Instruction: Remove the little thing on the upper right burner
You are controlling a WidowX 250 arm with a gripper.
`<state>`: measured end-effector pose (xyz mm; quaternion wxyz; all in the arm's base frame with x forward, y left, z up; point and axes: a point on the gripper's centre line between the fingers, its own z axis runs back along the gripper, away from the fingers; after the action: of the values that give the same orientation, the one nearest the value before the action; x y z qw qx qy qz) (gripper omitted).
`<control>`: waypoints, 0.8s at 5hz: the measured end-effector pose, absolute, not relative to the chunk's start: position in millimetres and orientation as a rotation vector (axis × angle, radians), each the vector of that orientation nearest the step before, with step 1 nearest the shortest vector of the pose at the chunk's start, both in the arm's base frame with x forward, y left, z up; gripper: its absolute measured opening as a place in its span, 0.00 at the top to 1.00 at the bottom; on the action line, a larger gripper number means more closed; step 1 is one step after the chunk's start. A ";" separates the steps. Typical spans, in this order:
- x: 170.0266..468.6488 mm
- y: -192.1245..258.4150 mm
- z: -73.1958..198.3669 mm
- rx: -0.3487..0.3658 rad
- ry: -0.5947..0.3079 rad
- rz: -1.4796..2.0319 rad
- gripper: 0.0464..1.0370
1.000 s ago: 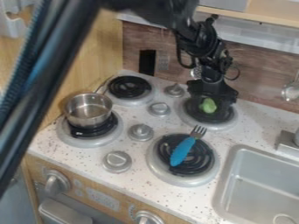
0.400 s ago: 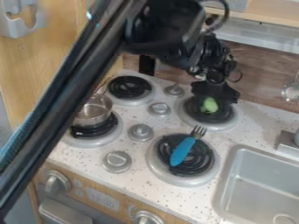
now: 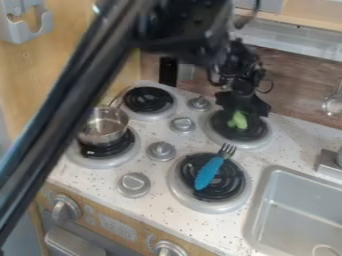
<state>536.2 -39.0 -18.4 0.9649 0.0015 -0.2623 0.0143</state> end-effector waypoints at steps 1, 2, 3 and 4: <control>515.7 -12.5 -10.0 -0.017 -0.529 0.068 0.54; 499.5 36.8 6.3 -0.013 -0.544 0.130 0.54; 490.2 56.9 3.6 -0.005 -0.513 0.154 0.54; 483.7 63.5 1.6 -0.003 -0.468 0.133 0.54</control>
<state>483.7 63.5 1.6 0.9706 -0.0017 -0.2315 0.0657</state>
